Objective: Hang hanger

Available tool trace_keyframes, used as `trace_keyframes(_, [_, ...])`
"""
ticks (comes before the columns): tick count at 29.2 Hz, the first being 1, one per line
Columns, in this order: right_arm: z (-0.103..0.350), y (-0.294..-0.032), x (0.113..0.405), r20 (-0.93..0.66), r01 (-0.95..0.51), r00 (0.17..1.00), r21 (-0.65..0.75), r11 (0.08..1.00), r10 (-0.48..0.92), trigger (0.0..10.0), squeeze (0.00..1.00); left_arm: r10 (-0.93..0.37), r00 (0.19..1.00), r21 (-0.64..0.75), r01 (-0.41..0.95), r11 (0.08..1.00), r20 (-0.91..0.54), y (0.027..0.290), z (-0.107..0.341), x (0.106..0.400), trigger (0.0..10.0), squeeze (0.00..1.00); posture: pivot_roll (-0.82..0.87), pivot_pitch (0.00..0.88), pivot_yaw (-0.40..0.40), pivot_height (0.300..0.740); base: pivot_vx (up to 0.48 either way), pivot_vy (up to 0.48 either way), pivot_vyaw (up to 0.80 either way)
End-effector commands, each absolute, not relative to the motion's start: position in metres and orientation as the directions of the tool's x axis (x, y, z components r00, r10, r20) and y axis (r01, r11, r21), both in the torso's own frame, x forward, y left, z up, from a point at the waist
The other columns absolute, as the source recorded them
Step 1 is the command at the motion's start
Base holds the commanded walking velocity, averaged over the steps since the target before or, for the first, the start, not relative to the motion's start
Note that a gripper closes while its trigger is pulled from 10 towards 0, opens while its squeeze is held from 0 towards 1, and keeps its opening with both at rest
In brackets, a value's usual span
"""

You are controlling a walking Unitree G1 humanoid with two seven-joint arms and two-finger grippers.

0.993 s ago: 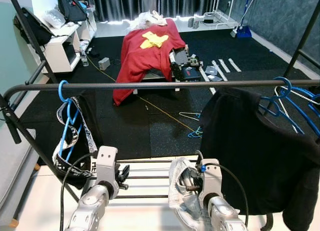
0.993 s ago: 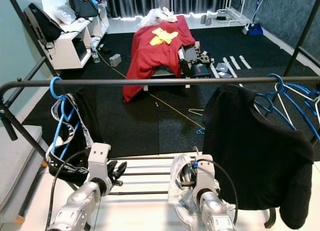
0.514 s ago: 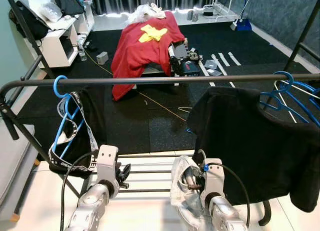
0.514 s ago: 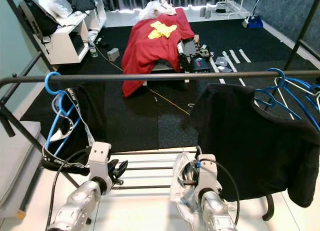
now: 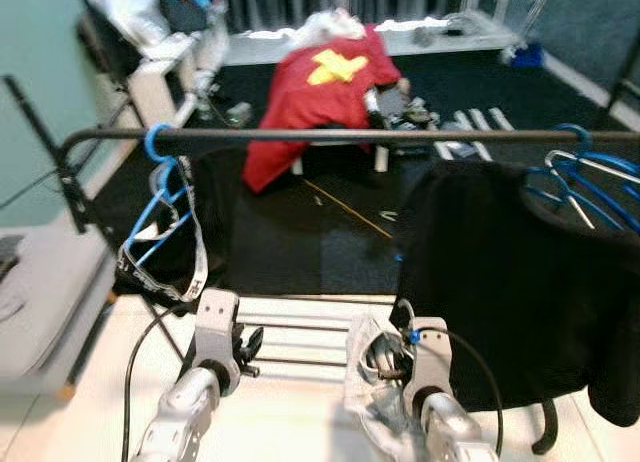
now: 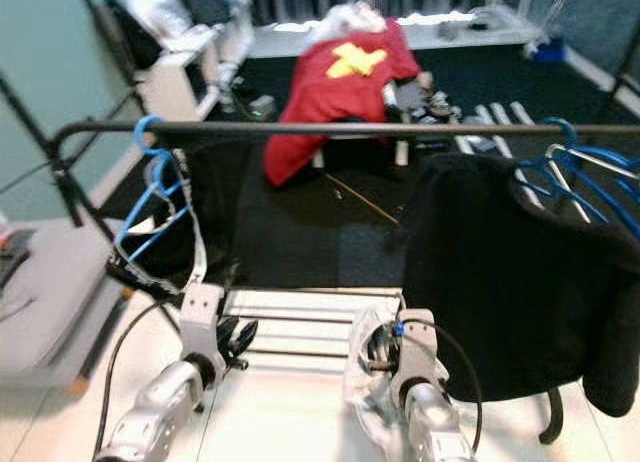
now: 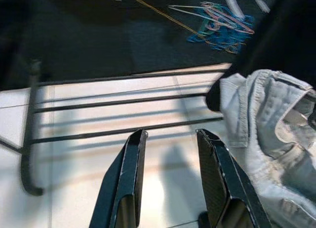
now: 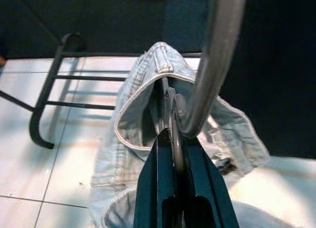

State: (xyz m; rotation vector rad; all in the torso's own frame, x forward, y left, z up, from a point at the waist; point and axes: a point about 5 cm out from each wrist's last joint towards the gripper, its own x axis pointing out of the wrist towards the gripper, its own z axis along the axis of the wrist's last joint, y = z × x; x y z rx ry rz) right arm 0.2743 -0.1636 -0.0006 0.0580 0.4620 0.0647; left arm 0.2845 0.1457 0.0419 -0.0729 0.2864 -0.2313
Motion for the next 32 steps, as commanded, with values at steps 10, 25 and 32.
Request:
trace_keyframes(10, [-0.0022,-0.161,0.2733,-0.439,-0.039,0.895,0.095,0.995,0.077,10.0,0.0,-0.237,0.927,-0.1,0.217,0.971,-0.29,0.1496,0.0371,0.2816,10.0,0.0,-0.1,0.108,0.032,0.74,-0.273,0.0,0.0])
trace_keyframes(25, [-0.0044,-0.1597,0.2727,-0.446,-0.038,0.891,0.106,0.994,0.081,10.0,0.0,-0.257,0.921,-0.1,0.238,0.966,-0.291,0.1478,0.0364,0.2821,10.0,0.0,-0.1,0.085,0.037,0.74,-0.268,0.0,0.0])
trace_keyframes(32, [-0.0054,-0.1602,0.2718,-0.45,-0.038,0.889,0.106,0.994,0.082,10.0,0.0,-0.259,0.92,-0.096,0.241,0.966,-0.295,0.1474,0.0358,0.282,10.0,0.0,-0.1,0.077,0.036,0.74,-0.152,0.0,0.0])
